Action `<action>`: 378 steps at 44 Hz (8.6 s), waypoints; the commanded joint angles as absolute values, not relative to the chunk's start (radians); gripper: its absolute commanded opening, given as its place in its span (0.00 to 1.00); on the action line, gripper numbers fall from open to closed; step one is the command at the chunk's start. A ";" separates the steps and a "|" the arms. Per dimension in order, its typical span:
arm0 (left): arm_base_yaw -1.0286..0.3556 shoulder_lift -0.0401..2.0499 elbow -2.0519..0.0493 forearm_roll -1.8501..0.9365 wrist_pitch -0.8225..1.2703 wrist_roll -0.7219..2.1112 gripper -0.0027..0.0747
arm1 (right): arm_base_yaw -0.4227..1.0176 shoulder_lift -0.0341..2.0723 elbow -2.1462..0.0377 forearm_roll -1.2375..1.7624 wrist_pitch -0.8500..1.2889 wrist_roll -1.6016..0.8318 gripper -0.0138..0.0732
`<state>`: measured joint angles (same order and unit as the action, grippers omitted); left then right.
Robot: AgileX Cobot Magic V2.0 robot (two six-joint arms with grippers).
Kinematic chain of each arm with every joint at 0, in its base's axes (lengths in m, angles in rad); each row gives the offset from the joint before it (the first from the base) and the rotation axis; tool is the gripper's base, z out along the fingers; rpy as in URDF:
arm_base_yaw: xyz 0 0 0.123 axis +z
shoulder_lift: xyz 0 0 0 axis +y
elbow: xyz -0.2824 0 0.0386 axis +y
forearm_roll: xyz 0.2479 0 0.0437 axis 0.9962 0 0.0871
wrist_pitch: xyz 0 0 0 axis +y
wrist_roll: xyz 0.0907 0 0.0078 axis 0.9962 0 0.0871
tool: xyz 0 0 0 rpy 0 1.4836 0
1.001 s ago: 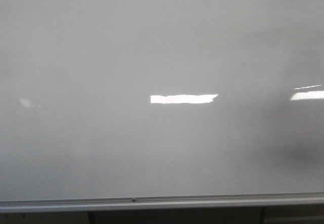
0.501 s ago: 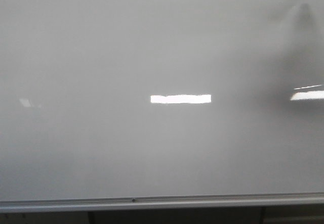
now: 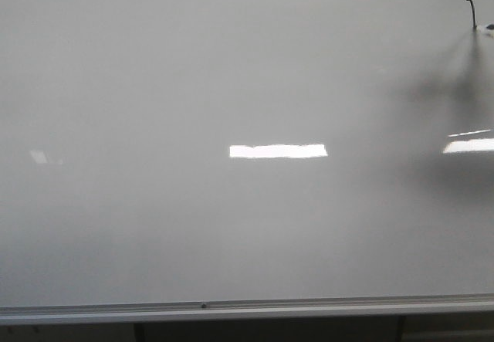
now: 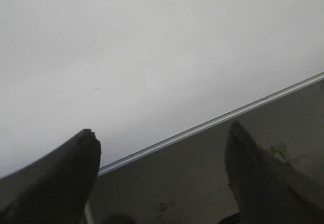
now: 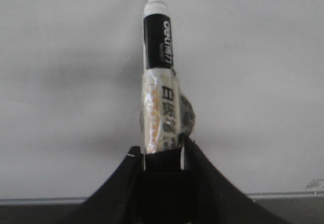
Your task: Write number 1 on whiteboard
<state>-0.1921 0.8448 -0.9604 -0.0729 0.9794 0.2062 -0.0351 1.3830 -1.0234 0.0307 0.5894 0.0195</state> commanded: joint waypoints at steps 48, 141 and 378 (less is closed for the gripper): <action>-0.763 0.969 -1.056 -0.294 0.888 0.602 0.68 | 0.638 1.018 -1.059 0.240 1.081 -0.699 0.17; -0.278 1.111 -1.028 0.253 0.626 -0.223 0.02 | 0.375 0.800 -0.993 -0.042 1.061 -0.217 0.74; 0.100 -0.022 0.028 0.066 -0.081 -0.033 0.01 | 0.375 0.501 -0.927 -0.158 0.985 0.173 0.08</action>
